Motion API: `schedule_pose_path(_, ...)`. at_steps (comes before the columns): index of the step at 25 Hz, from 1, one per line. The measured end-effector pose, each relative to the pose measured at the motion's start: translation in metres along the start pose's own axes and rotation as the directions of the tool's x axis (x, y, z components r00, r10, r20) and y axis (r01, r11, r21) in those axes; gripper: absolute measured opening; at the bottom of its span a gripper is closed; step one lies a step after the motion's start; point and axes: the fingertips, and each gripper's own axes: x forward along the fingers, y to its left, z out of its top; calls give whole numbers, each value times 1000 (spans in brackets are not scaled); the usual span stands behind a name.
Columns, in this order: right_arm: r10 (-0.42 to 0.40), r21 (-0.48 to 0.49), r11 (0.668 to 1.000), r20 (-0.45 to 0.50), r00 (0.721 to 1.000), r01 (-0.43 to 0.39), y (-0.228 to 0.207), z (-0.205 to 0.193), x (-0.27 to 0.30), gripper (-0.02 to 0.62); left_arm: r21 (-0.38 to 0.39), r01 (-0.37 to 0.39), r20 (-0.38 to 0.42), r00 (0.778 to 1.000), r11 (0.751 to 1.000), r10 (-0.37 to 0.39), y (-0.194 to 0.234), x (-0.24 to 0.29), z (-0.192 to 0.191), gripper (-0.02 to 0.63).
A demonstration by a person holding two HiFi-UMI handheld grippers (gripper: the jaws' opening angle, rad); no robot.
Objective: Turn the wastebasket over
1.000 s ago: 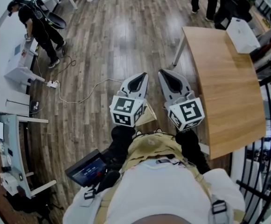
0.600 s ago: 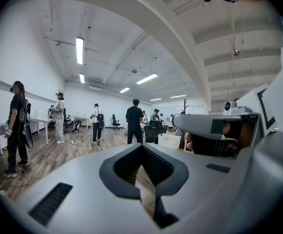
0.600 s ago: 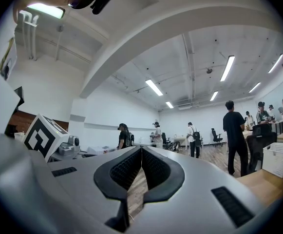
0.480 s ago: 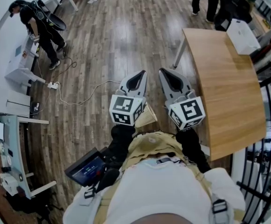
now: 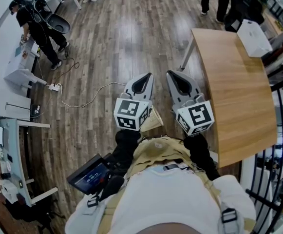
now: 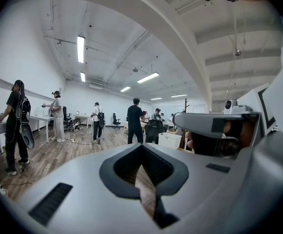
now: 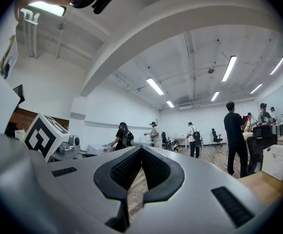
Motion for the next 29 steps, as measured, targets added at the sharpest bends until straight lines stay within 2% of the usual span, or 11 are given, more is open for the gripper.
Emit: schedule_pose_path(29,-25,15,1000,-3,1000,25,-4,-6,-14,22,6,14,-43,999,1000,-14,-14,2,-14,2)
